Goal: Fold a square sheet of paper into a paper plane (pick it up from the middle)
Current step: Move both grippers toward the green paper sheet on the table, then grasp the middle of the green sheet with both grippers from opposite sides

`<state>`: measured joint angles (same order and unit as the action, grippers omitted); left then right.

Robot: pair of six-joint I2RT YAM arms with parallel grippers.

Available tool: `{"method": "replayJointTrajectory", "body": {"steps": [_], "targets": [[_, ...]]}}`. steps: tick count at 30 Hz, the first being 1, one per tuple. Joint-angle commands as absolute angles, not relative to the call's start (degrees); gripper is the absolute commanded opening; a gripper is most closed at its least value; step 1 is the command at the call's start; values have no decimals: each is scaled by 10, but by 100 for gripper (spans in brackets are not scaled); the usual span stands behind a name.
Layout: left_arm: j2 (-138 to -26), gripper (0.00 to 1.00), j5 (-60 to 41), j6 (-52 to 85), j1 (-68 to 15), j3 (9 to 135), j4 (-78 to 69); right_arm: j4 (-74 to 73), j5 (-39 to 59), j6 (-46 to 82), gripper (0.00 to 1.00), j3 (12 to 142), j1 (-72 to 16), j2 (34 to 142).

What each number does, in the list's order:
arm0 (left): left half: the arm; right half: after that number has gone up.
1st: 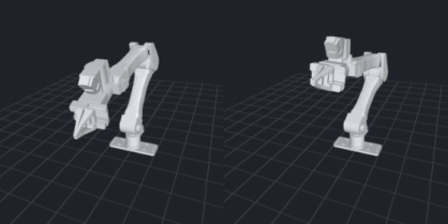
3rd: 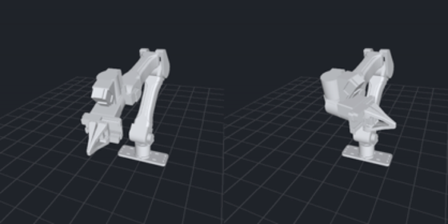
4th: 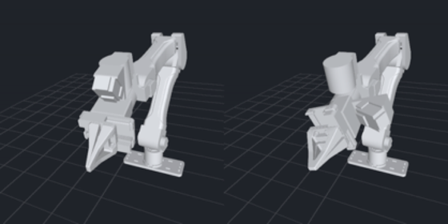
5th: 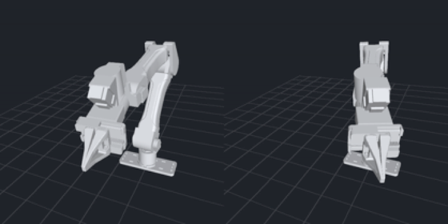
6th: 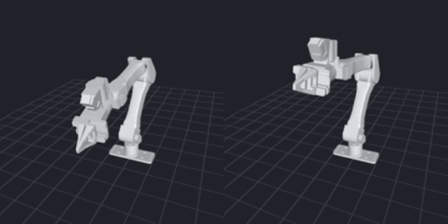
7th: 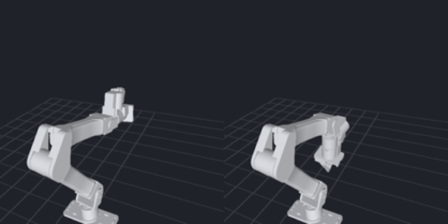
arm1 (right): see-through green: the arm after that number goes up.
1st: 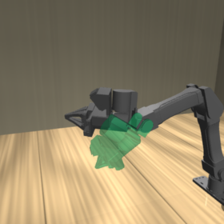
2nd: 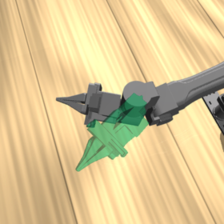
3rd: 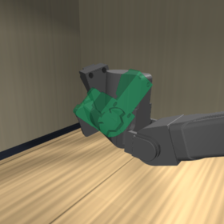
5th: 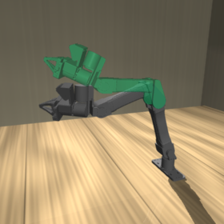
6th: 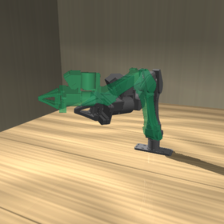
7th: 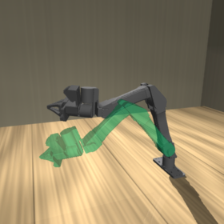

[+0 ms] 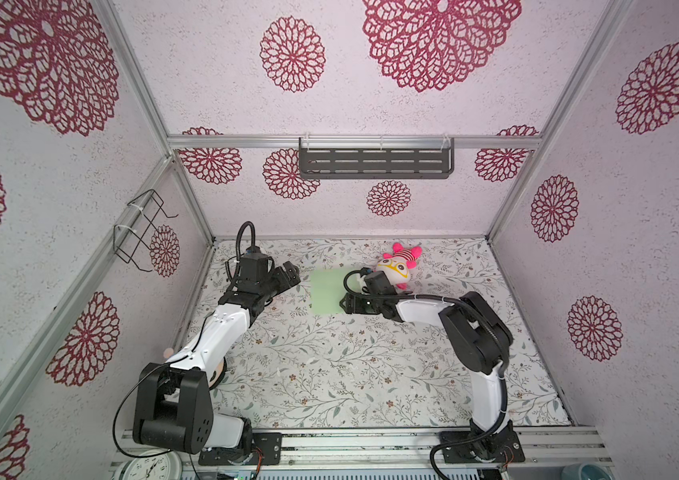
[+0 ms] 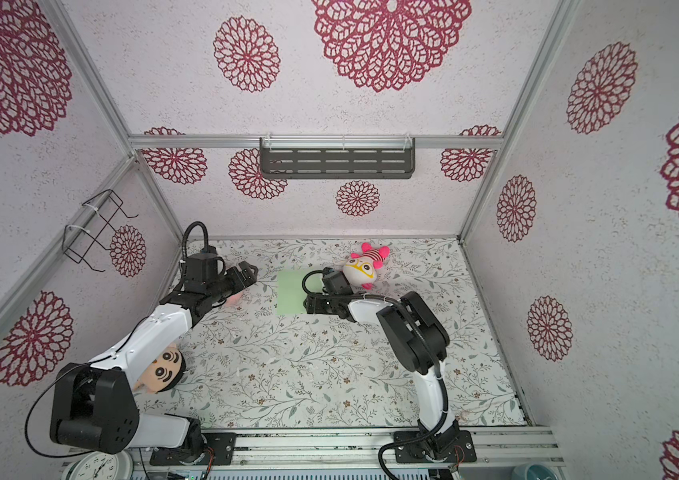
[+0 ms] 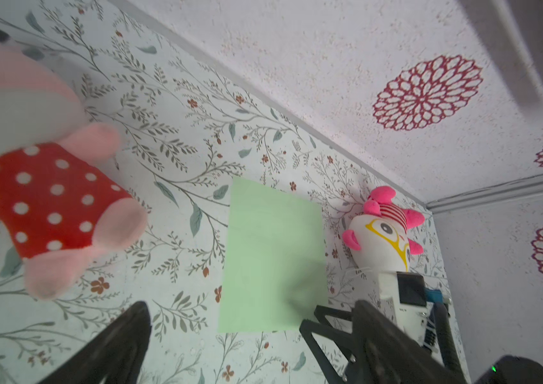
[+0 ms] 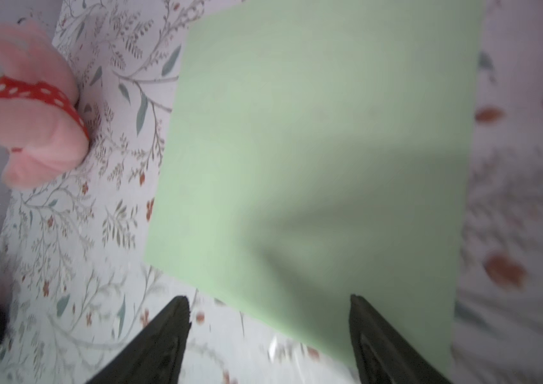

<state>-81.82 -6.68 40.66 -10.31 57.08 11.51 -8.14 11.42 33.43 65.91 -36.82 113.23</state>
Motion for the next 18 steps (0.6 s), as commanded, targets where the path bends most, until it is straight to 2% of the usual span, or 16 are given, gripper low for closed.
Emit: {"method": "replayJointTrajectory", "body": {"steps": [1,6,10,15,18], "targets": [[-828,97,-110,422,-124,577,169,-10,127,379,79,535,-381,1072],[-826,97,-118,440,-166,560,199,-1,114,406,79,418,-386,942],[-843,98,-138,471,-202,551,181,2,104,396,79,426,-385,863],[-910,100,-170,473,-255,591,171,0,79,424,79,441,-360,847],[-963,96,-183,451,-284,642,187,-22,94,461,75,428,-325,859]]}}
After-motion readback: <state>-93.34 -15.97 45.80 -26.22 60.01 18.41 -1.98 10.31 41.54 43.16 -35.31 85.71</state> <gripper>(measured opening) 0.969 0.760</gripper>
